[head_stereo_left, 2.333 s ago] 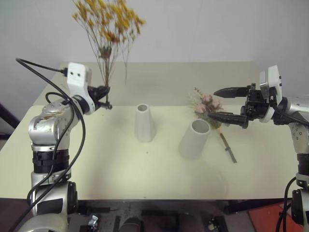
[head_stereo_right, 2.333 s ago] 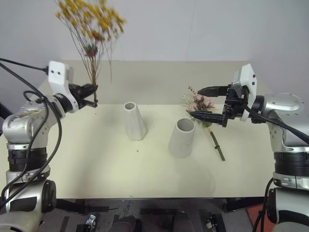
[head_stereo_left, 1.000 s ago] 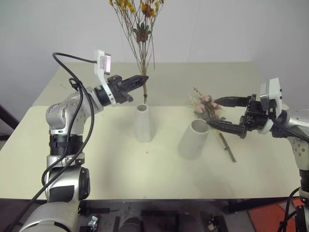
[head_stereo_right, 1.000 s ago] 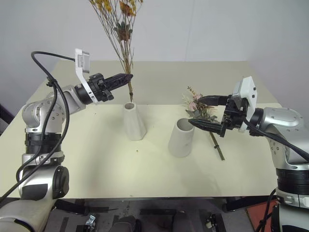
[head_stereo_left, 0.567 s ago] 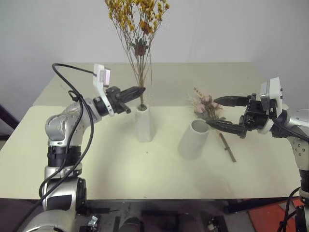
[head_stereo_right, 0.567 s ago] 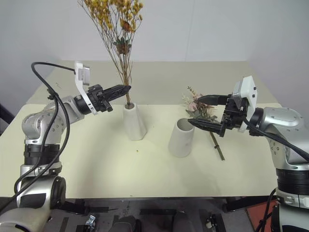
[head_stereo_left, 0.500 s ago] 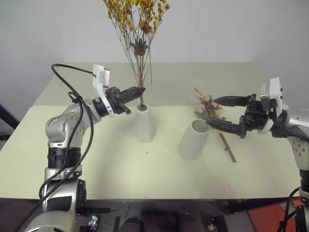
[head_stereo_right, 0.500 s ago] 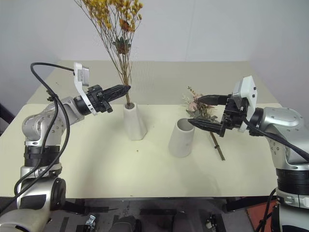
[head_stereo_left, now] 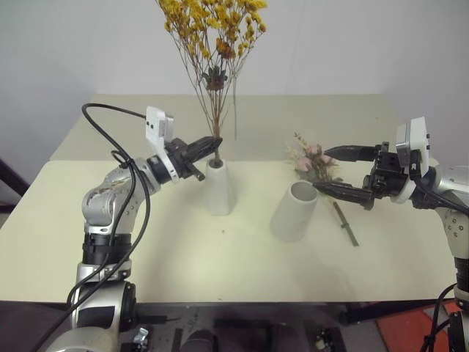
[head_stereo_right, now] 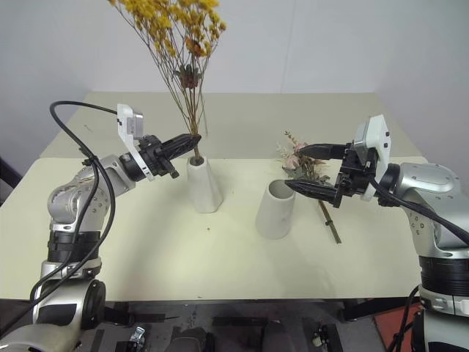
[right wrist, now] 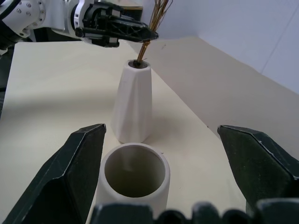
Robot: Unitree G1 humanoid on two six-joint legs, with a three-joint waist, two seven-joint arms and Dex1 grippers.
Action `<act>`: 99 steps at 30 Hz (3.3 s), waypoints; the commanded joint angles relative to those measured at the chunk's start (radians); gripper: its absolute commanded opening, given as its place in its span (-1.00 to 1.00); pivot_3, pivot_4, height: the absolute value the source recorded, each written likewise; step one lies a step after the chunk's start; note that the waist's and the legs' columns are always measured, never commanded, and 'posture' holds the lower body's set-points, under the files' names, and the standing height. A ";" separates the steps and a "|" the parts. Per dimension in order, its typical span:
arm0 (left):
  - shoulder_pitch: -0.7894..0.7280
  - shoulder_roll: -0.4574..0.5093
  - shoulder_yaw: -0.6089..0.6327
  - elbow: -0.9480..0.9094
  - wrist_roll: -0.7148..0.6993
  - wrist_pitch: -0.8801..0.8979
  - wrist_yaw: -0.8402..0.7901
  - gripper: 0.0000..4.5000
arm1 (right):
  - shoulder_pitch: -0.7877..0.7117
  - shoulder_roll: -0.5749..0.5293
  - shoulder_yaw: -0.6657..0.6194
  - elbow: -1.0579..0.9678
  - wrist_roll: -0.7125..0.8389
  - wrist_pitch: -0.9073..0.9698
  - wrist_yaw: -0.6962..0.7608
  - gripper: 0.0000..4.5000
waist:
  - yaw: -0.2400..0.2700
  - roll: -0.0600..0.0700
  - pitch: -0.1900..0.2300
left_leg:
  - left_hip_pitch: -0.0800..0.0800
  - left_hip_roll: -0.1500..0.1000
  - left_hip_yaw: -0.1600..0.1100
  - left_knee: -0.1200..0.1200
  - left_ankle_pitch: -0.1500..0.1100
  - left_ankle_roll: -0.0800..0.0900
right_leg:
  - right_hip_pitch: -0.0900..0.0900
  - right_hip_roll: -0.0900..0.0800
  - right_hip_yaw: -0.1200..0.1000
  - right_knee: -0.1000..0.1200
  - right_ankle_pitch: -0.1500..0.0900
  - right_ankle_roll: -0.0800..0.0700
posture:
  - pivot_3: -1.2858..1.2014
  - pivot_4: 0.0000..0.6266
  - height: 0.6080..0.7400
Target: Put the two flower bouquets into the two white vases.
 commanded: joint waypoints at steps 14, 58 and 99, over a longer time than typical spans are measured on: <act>0.039 -0.011 -0.004 -0.075 0.014 -0.021 0.027 -0.99 | 0.007 -0.023 -0.048 -0.037 0.022 0.005 -0.012 1.00 | 0.000 0.000 0.000 | 0.000 0.000 0.000 0.000 0.000 0.000 | 0.000 0.000 0.000 0.000 0.000 0.000 | 0.03 -0.52 1.00; 0.150 0.063 0.047 -0.267 -0.093 0.076 0.071 0.99 | 0.003 -0.014 -0.041 -0.029 0.019 0.003 -0.004 1.00 | -0.001 0.000 0.000 | 0.000 0.000 0.000 0.000 0.000 0.000 | 0.000 0.000 0.000 -0.001 0.000 0.000 | 0.03 -0.52 1.00; 0.296 0.374 0.077 -0.419 -0.197 -0.073 -0.406 0.99 | -0.054 -0.063 0.065 0.166 -0.173 0.090 -0.089 1.00 | -0.001 0.000 0.000 | 0.001 0.001 0.008 0.000 -0.001 0.001 | 0.001 0.000 0.000 -0.002 0.000 0.000 | 0.03 -0.52 1.00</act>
